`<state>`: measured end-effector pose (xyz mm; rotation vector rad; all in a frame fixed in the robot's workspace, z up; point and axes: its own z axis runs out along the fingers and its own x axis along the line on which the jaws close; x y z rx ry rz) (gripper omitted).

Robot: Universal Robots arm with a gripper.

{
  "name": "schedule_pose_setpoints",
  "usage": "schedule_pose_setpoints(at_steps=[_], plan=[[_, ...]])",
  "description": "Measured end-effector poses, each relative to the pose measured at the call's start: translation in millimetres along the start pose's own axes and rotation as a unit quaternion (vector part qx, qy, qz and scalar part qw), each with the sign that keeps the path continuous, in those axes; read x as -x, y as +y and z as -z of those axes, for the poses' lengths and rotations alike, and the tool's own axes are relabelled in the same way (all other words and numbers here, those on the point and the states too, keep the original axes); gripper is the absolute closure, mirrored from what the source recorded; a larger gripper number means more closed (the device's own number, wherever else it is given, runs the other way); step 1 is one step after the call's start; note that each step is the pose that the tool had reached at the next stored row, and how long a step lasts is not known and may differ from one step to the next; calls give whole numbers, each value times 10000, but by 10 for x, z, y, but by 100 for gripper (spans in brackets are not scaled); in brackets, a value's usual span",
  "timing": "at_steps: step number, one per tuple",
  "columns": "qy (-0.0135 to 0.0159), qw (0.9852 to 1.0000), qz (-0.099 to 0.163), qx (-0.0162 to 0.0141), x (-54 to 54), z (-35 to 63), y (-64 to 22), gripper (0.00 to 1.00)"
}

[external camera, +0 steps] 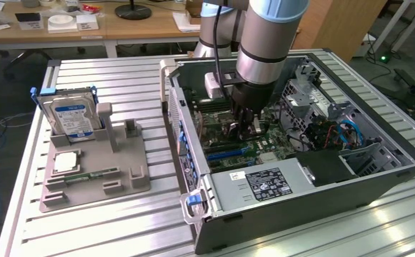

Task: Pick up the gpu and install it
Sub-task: 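Insert the gpu into the slot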

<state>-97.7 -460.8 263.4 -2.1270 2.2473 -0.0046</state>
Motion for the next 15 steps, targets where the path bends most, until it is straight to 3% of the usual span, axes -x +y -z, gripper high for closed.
schedule_pose_setpoints(at_steps=[4, 8, 15], plan=[[1, 10000, 0, 0, -2, -25, 21, 72], [35, 10000, 2, -1, -4, -75, 23, 72], [34, 10000, 1, -2, -19, -95, 25, 72]])
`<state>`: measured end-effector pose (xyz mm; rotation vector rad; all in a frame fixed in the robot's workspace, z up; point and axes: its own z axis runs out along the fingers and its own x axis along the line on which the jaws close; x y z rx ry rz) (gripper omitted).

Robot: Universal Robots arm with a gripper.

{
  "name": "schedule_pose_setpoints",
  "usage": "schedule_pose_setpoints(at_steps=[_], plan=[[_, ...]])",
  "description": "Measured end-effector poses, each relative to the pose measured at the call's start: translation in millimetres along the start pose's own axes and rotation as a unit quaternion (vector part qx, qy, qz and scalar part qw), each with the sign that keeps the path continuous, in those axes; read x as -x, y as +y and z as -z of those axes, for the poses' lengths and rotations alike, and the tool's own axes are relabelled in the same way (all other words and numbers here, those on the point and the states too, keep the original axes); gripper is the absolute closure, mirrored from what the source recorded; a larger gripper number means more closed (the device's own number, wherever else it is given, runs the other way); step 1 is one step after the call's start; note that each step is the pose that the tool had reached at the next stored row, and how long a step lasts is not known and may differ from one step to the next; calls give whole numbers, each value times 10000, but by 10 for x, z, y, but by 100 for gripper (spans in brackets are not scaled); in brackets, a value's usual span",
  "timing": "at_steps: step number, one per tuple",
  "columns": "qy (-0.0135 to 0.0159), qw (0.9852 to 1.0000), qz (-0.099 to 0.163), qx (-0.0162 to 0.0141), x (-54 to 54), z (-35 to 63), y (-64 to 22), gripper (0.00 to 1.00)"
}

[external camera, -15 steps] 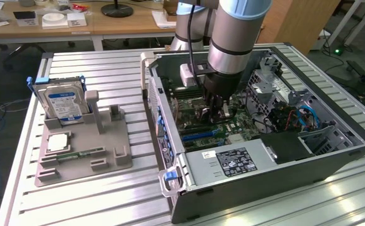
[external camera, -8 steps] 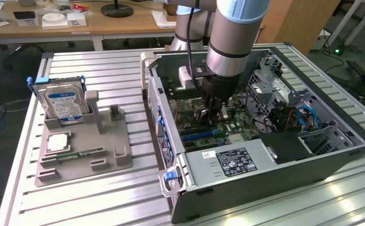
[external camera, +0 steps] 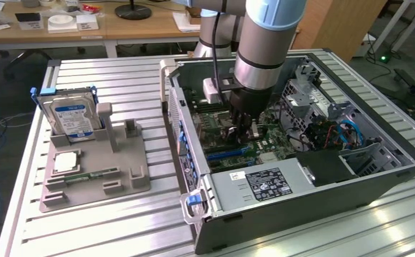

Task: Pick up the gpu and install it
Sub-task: 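Insert the gpu into the slot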

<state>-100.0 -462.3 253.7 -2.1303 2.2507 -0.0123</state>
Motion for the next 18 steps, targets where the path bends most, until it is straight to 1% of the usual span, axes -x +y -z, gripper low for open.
schedule_pose_setpoints(at_steps=[6, 18], plan=[[1, 10000, 2, 0, -4, -32, 17, 72], [1, 10000, 1, 4, -8, -171, 23, 72]])
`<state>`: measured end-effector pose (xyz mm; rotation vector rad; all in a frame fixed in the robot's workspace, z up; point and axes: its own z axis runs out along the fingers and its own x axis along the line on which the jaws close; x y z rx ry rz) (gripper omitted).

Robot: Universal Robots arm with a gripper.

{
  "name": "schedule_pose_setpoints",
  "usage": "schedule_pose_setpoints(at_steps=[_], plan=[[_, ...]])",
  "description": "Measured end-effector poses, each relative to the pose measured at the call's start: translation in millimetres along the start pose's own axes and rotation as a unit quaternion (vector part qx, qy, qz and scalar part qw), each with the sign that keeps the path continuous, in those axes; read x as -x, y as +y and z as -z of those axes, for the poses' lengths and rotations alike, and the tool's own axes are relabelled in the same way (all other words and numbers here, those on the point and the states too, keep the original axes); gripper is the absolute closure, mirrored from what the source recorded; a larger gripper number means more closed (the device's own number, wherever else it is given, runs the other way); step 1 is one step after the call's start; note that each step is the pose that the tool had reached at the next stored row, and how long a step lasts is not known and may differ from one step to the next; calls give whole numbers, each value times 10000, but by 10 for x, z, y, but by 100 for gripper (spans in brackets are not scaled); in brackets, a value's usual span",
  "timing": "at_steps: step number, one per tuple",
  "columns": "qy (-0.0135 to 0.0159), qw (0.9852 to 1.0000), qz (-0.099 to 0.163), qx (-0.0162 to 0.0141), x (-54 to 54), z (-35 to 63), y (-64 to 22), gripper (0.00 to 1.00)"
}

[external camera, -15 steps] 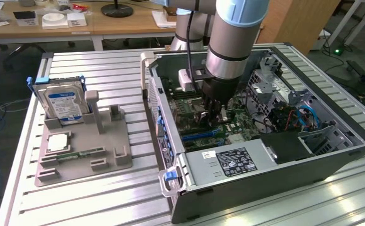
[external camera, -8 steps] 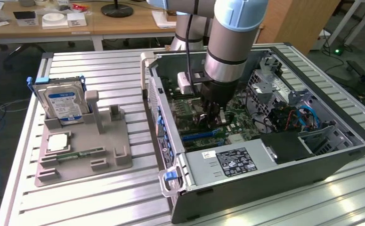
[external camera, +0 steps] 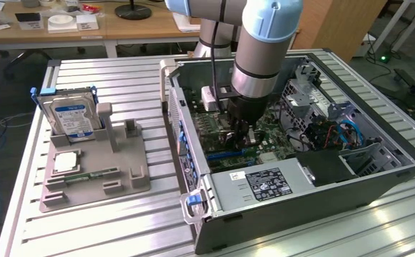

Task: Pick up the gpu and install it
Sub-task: 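Insert the gpu into the slot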

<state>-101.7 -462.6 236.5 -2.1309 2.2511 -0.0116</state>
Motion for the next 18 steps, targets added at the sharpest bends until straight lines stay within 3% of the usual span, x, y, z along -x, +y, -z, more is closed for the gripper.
schedule_pose_setpoints(at_steps=[18], plan=[[0, 10000, 1, 3, -5, -106, 42, 72]])
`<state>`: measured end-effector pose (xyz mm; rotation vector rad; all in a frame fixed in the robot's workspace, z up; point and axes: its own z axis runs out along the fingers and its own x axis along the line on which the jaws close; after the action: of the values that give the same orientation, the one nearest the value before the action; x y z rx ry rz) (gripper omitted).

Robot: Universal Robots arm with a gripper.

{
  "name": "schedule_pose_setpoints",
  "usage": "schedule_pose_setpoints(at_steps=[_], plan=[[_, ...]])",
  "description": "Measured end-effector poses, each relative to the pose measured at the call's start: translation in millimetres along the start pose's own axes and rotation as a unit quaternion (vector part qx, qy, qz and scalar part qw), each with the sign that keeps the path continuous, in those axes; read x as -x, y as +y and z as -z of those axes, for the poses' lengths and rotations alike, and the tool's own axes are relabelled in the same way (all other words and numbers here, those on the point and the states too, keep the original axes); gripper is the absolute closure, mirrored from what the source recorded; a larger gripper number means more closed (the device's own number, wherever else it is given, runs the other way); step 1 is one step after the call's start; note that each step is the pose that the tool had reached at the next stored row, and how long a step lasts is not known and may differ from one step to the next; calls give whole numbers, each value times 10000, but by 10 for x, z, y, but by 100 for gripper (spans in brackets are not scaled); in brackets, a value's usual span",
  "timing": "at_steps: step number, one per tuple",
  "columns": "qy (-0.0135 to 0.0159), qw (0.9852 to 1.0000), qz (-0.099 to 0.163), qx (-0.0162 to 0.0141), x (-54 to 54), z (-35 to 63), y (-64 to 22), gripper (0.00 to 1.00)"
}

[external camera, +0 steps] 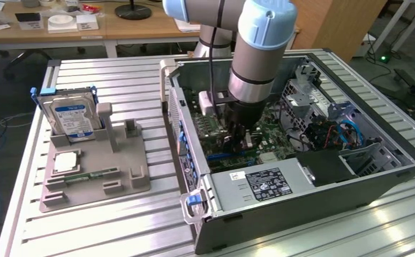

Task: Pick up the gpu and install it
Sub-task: 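Insert the gpu into the slot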

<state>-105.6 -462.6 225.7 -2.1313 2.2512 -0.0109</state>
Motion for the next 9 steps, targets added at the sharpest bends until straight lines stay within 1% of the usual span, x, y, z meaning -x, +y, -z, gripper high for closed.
schedule_pose_setpoints(at_steps=[9], plan=[[1, 10000, 0, 2, -1, -34, 6, 72]])
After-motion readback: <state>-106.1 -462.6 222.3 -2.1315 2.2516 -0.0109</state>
